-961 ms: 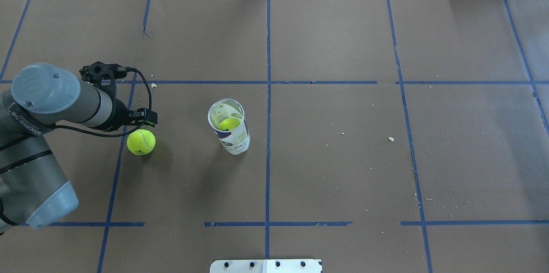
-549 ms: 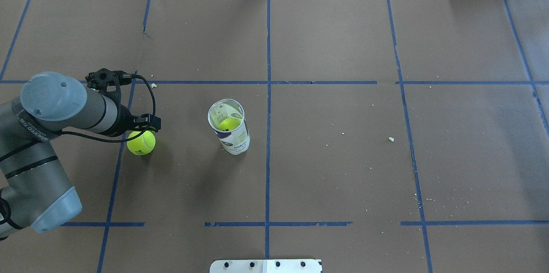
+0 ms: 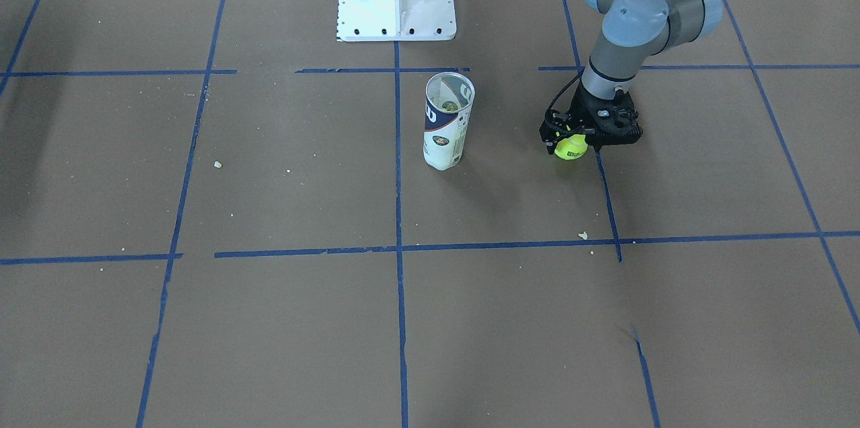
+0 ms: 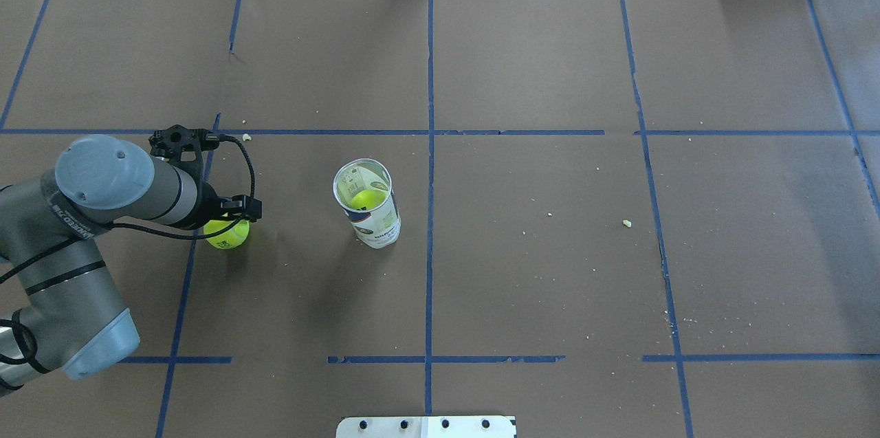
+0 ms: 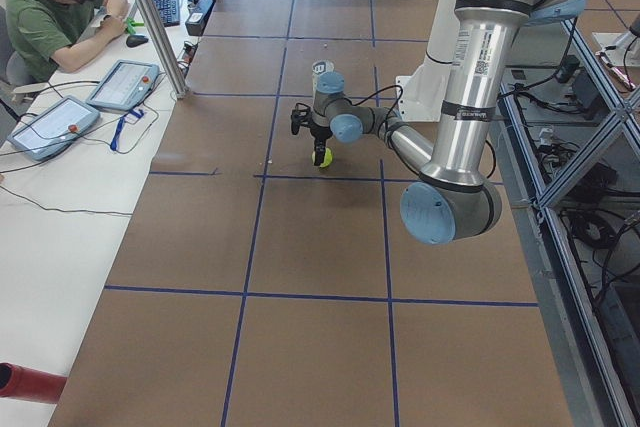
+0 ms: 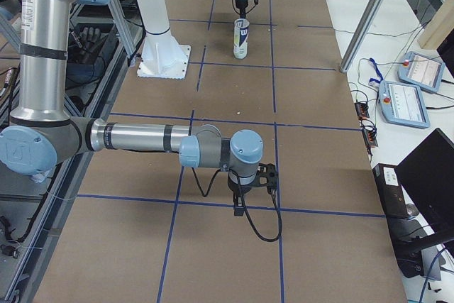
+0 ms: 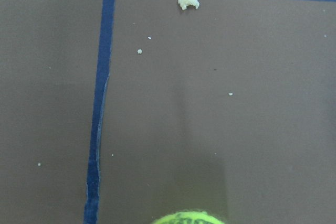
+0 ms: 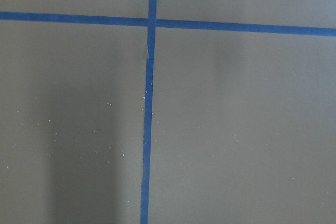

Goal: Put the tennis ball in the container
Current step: 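Close the left gripper around the tennis ball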

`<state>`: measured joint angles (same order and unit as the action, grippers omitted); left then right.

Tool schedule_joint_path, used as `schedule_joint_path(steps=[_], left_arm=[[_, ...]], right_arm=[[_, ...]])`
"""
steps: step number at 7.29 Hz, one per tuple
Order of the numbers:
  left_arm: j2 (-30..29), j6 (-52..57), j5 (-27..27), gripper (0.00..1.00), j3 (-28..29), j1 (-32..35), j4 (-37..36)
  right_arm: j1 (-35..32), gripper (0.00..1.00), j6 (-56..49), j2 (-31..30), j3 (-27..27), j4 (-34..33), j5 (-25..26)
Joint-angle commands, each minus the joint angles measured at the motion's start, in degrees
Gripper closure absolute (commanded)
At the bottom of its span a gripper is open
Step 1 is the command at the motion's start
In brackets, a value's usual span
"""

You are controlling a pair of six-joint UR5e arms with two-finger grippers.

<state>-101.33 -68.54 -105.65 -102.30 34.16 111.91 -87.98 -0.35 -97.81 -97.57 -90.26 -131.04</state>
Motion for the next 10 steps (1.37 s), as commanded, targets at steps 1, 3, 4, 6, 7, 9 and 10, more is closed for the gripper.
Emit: schedule_joint_path(steps=[1, 3, 4, 6, 7, 9, 10], left_arm=[[0.1, 0.0, -0.4, 0.00, 0.4, -0.1, 1.2], [0.1, 0.0, -0.5, 0.00, 0.3, -0.1, 1.1], [0.2, -0.1, -0.6, 0.00, 0.0, -0.3, 1.1], [0.3, -0.2, -0.6, 0.00, 0.2, -0.5, 0.9], [0.3, -0.2, -0.6, 0.06, 0.3, -0.7, 0.9], [0.3, -0.3, -0.4, 0.69, -0.4, -0.7, 0.4], [0.4, -0.3, -0.3, 0.68, -1.1, -0.6, 0.2]], right_arm=[[0.0, 0.00, 0.0, 0.0, 0.0, -0.1, 0.0], [0.0, 0.00, 0.0, 0.1, 0.0, 0.0, 0.0], [0.0, 0.00, 0.0, 0.0, 0.0, 0.0, 0.0], [0.0, 0.00, 0.0, 0.1, -0.1, 0.0, 0.0], [0.0, 0.00, 0.0, 0.0, 0.0, -0.1, 0.0], [0.0, 0.00, 0.0, 0.0, 0.0, 0.0, 0.0], [0.0, 0.00, 0.0, 0.1, -0.1, 0.0, 0.0]])
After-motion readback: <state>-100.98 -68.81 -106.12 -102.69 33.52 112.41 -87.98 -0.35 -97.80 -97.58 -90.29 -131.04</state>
